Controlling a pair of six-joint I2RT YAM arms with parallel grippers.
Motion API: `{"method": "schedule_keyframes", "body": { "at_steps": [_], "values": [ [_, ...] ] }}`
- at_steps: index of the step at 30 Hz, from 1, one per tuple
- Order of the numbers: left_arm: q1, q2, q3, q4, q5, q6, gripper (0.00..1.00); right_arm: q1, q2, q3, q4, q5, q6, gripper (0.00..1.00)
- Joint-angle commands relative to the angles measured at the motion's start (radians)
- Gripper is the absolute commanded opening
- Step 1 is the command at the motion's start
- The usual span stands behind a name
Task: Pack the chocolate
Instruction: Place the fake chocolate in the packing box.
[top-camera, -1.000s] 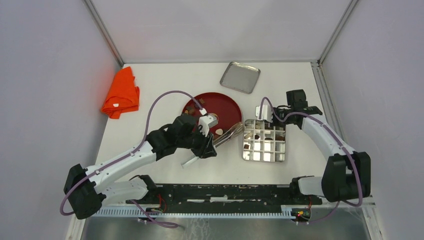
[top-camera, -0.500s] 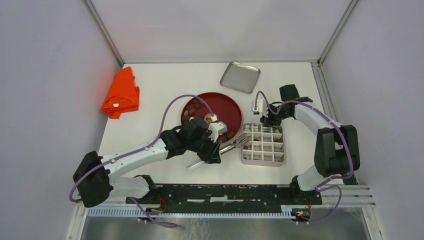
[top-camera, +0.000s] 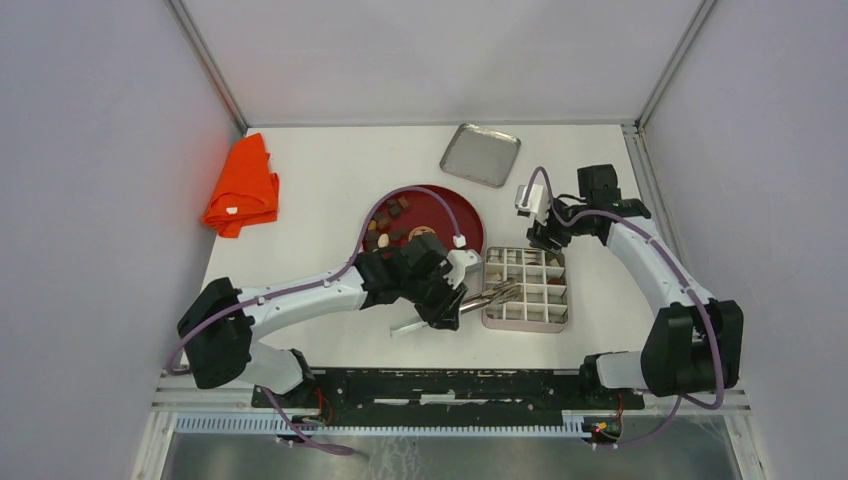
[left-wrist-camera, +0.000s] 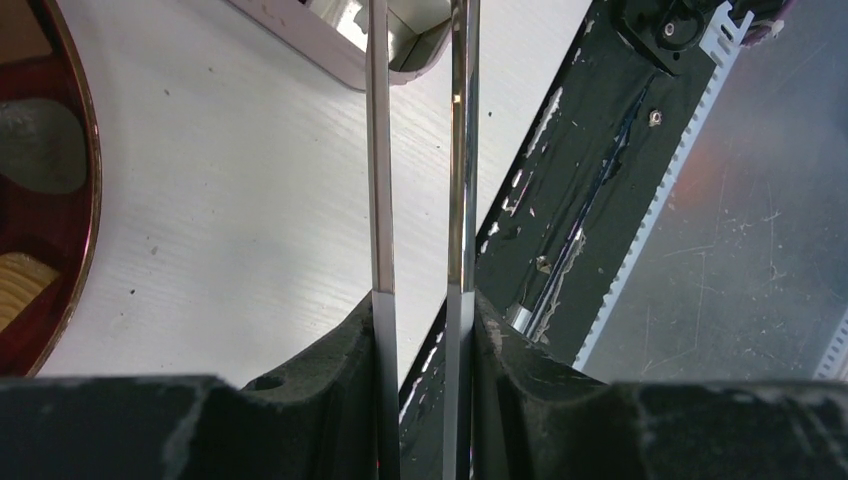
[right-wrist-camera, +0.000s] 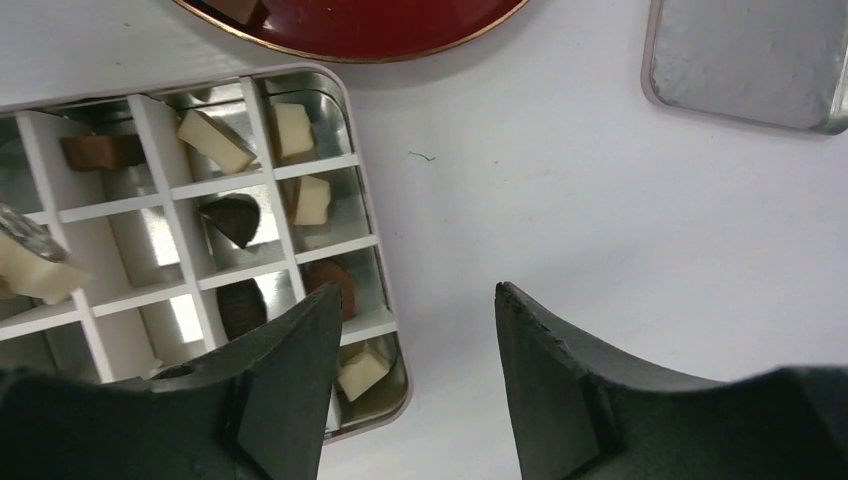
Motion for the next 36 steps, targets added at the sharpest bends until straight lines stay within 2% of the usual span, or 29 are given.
{"method": "schedule_keyframes", "body": {
  "at_steps": [1, 3, 9, 36],
  "values": [
    [-0.019, 0.039, 0.069, 0.01, -0.011, 0.059, 0.02, -0.014, -0.079, -0.086, 0.057, -0.072, 0.129, 0.64],
    [-0.025, 0.055, 0.084, 0.002, -0.028, 0.059, 0.03, -0.039, -0.09, -0.122, 0.075, -0.093, 0.138, 0.66],
    [-0.034, 0.068, 0.115, -0.009, -0.071, 0.052, 0.14, -0.157, -0.067, -0.148, 0.042, -0.186, 0.116, 0.65],
    [-0.054, 0.133, 0.157, -0.042, -0.111, 0.049, 0.39, -0.194, -0.091, -0.171, 0.058, -0.193, 0.105, 0.65]
  ]
}}
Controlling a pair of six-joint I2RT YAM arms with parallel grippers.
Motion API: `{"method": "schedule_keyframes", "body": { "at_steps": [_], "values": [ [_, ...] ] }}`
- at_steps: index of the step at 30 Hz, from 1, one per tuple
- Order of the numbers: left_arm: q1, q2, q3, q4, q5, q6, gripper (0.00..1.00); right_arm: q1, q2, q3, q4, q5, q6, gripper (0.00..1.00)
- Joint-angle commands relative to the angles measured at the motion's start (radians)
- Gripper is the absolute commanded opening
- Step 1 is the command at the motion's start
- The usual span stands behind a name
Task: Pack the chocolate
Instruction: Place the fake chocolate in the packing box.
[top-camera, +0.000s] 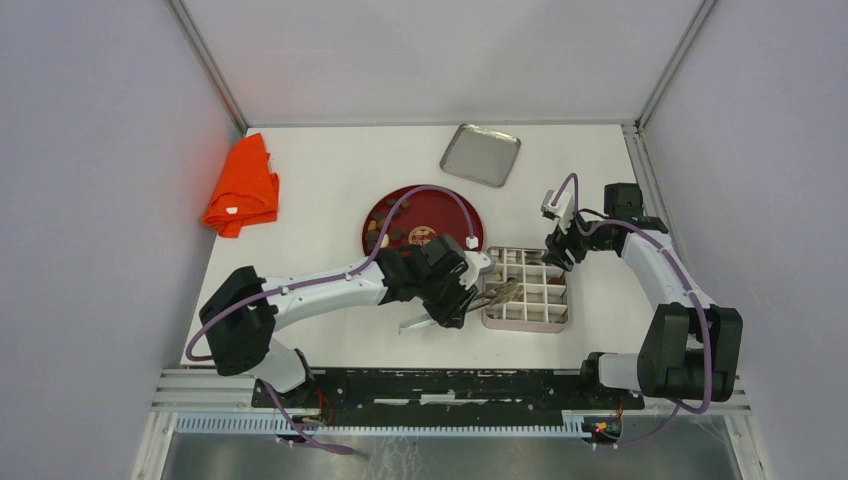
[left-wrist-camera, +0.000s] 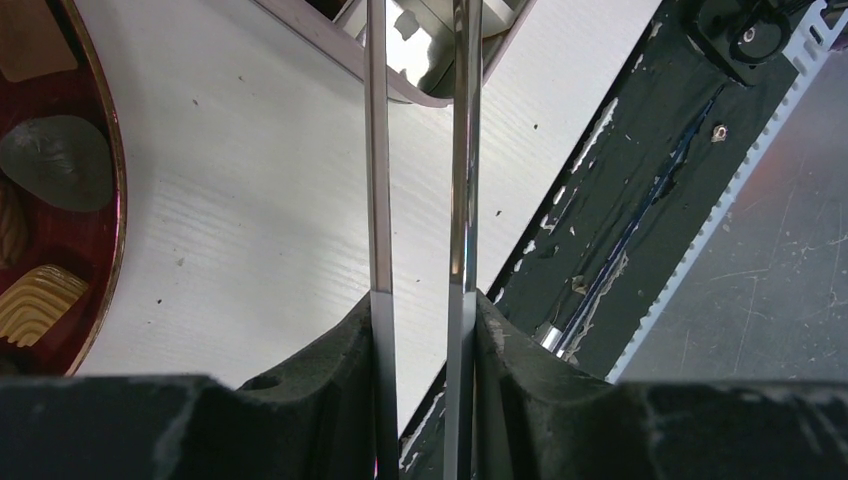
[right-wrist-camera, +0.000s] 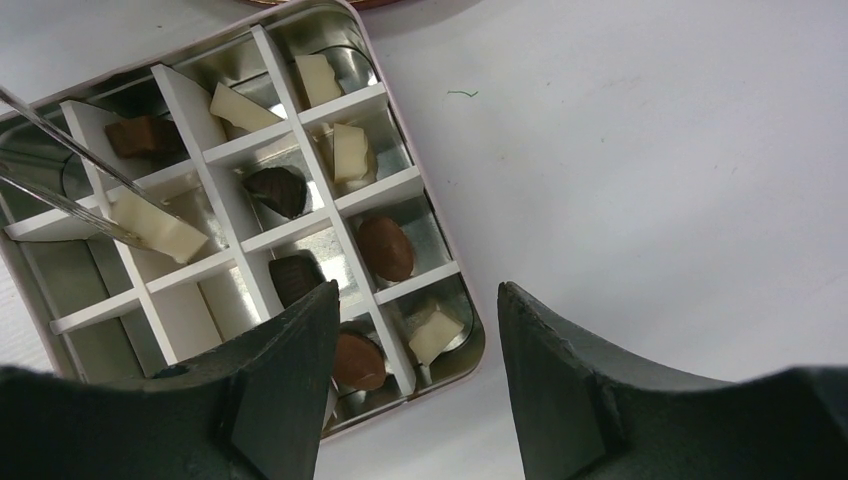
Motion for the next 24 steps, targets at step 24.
{"method": "schedule_keyframes", "body": {
  "at_steps": [24],
  "values": [
    [0.004, -0.133, 0.024, 0.042, -0.072, -0.016, 0.37, -0.007, -0.028, 0.0, 0.005, -0.039, -0.016, 0.65]
  ]
}}
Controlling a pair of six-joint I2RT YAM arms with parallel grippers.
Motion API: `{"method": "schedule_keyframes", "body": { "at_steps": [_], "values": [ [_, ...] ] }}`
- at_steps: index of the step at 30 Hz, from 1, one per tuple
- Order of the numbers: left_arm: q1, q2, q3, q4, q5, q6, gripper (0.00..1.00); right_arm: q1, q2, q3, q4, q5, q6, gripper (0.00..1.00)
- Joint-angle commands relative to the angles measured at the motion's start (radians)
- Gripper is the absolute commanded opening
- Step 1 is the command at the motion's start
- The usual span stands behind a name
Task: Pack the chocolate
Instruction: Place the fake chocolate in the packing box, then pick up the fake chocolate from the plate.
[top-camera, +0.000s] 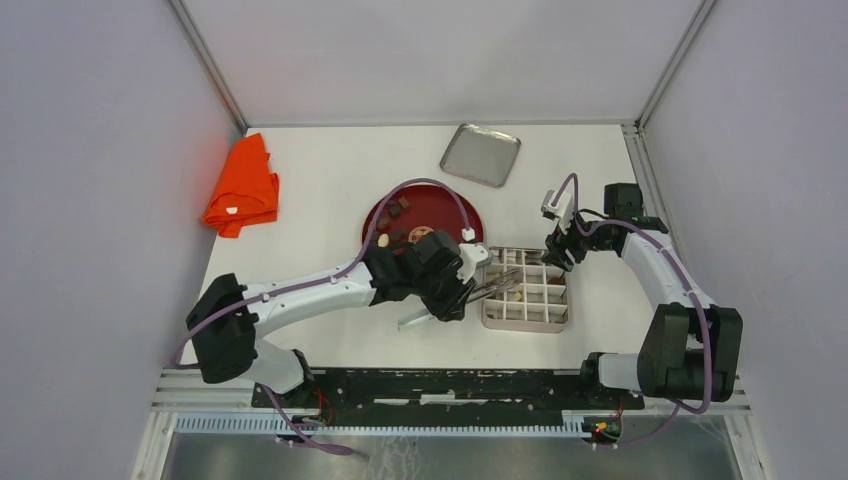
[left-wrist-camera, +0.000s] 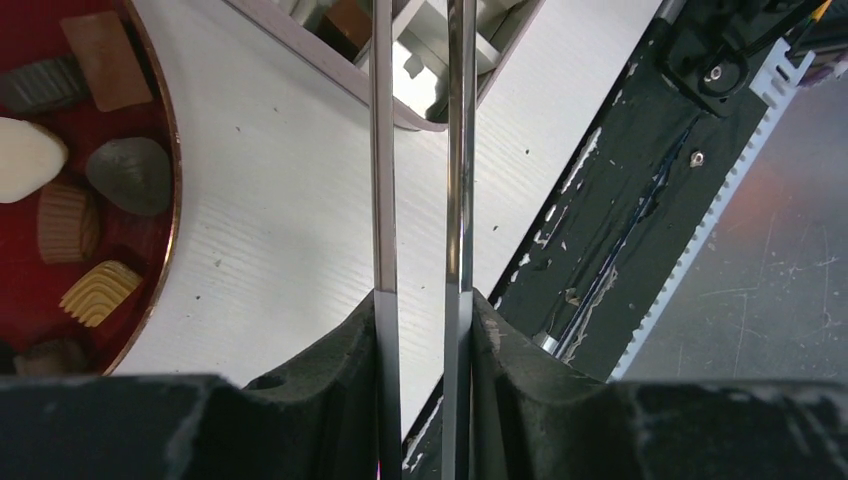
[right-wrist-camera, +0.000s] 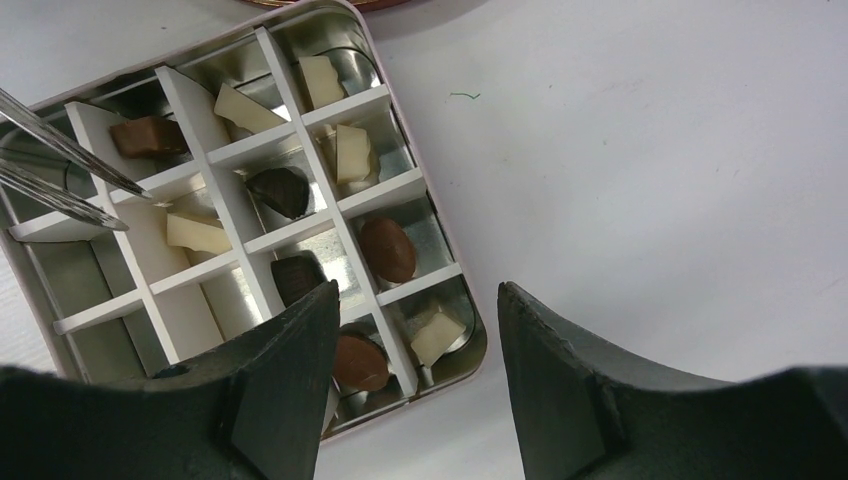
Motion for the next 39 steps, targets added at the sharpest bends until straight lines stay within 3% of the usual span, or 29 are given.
{"method": "schedule_keyframes", "body": {
  "at_steps": [1, 17, 32, 39],
  "values": [
    [0.018, -0.09, 0.011, 0.036, -0.034, -0.017, 0.37, -0.007, -0.03, 0.001, 0.005, -0.034, -0.015, 0.65],
    [0.282, -0.204, 0.008, -0.207, -0.08, 0.034, 0.37, -0.008, -0.03, 0.002, 0.0, -0.038, -0.018, 0.66],
    [0.292, -0.105, 0.063, -0.337, -0.104, 0.211, 0.37, -0.007, -0.02, 0.003, -0.006, -0.043, -0.021, 0.65],
    [0.294, -0.042, 0.097, -0.353, -0.141, 0.22, 0.39, -0.008, -0.017, 0.006, -0.014, -0.043, -0.028, 0.66]
  ]
}}
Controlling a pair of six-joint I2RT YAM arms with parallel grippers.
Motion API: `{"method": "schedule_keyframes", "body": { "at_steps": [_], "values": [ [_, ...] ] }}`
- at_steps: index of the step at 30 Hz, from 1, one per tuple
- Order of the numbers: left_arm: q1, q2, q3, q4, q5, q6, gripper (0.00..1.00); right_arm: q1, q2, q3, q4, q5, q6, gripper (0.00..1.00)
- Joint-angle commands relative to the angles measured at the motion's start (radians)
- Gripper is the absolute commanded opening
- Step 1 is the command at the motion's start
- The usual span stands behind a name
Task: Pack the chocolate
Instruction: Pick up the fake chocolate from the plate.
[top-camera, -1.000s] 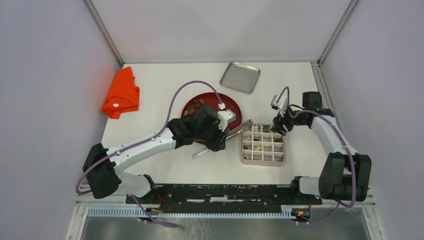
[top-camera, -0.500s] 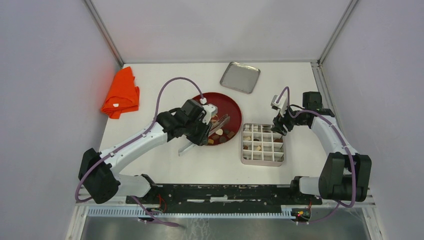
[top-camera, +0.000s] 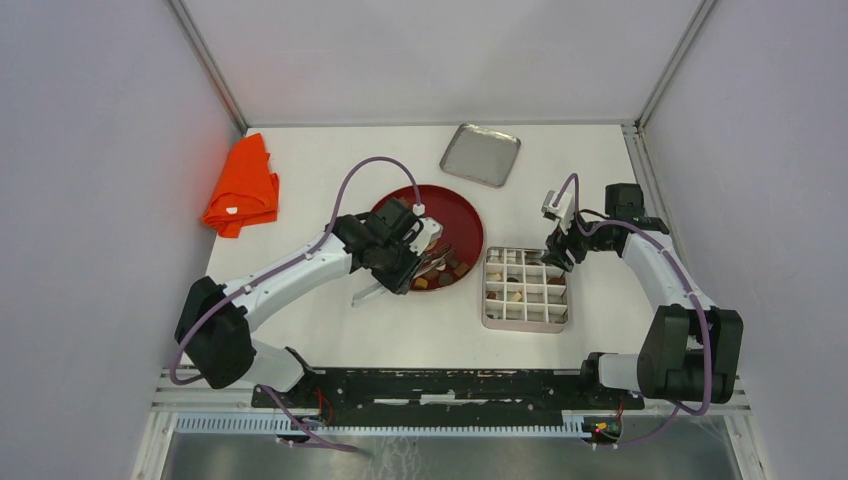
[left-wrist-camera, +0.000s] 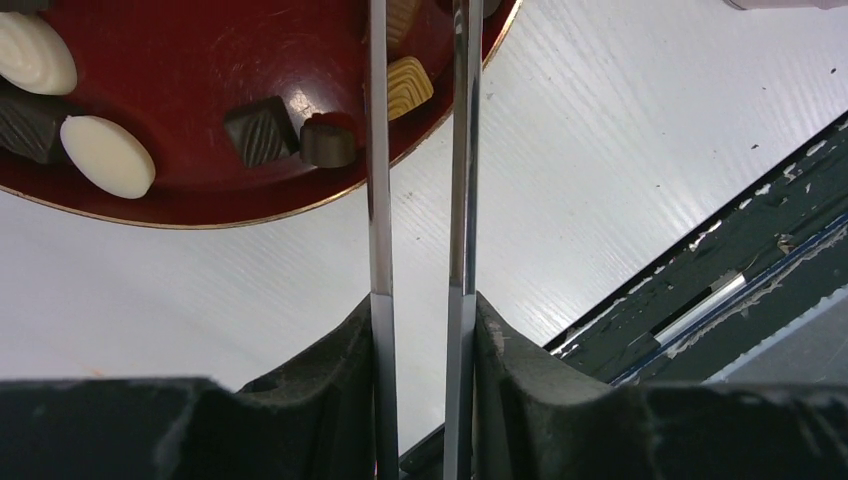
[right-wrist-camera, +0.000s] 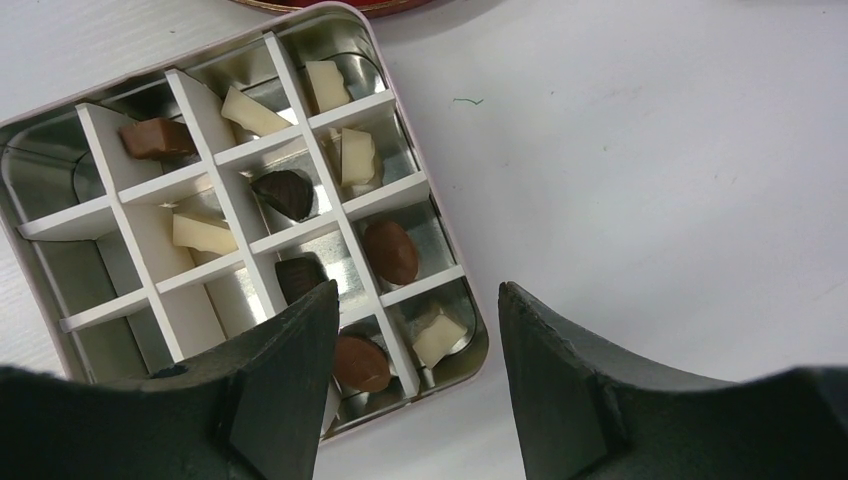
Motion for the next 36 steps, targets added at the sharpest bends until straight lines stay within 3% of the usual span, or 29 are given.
{"method": "schedule_keyframes", "body": {
  "at_steps": [1, 36],
  "values": [
    [0.004, 0.018, 0.05, -0.001, -0.027, 0.055, 0.39, -0.003, -0.01, 0.006, -0.008, -0.026, -0.02, 0.66],
    [0.01, 0.075, 0.031, -0.026, -0.055, 0.028, 0.46, -0.003, 0.0, 0.011, -0.027, -0.029, -0.039, 0.65]
  ]
}}
